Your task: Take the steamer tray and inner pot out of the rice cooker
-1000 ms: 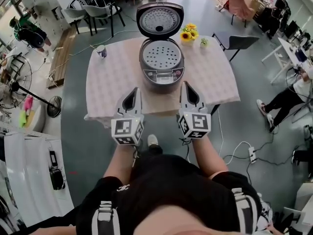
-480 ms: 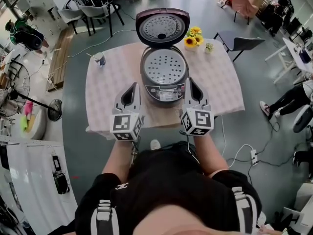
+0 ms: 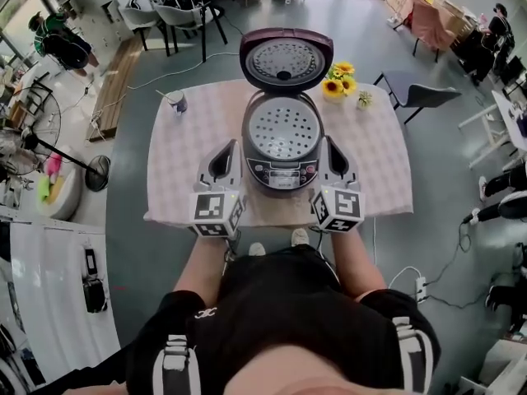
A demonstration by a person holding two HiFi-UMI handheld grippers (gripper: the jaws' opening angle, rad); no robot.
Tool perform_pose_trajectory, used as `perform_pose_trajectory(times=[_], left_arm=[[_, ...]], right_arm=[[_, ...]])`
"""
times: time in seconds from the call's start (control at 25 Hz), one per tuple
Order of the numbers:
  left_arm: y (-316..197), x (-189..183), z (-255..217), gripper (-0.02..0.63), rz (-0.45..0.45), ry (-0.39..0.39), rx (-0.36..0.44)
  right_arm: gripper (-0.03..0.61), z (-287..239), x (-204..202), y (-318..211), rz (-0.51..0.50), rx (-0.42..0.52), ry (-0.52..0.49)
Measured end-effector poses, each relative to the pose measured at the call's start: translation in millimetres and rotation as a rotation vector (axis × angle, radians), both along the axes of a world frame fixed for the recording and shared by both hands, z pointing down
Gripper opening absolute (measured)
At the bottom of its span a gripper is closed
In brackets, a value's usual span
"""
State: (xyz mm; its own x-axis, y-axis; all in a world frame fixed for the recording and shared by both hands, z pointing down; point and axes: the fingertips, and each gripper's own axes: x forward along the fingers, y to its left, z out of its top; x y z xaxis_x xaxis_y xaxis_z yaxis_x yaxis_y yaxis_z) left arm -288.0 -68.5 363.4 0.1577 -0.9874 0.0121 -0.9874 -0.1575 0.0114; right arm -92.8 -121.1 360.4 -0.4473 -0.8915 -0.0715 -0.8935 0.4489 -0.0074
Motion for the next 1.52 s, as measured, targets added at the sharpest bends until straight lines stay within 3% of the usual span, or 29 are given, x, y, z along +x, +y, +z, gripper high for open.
perform_pose_trajectory(times=[0.08,0.12,0.16,0.2,0.32,0.8,1.12,1.52], left_arm=[[-3.5,3.6,-3.4,0.002,0.009,0.000,0.016],[-5.8,6.6,-5.0,0.043,0.024,0.004,0.024],[-8.6,9.3,-6.5,0.253,0.041,0.011,0.030],[-11.8,10.3,-8.0,0.406,0.051,0.018,0.032],[-21.6,8.7,-6.7,0.416,0.048,0.022,0.018],[-51.2,-9.6,20.1,0.416,-0.044,0.033,-0.133],[-75.6,-11.2,45.5,0.416,-0.063,0.041,-0.268],[-117.8,-10.1,90.0,0.414,-0.040,0.020,-0.511]], right_arm=[[0.002,-0.1,-2.2,-6.3,-0.027,0.002,-0.014],[0.027,-1.2,-5.7,-8.3,-0.060,0.001,-0.033],[0.198,-2.5,-9.6,-10.3,-0.097,-0.005,-0.056],[0.276,-3.6,-12.7,-13.5,-0.119,-0.012,-0.073],[0.343,-1.8,-14.3,-27.4,-0.111,-0.030,-0.057],[0.351,27.3,-18.4,-69.6,-0.105,-0.175,0.065],[0.350,58.9,-16.5,-99.7,-0.095,-0.323,0.180],[0.348,105.4,-20.3,-138.8,-0.104,-0.544,0.281]])
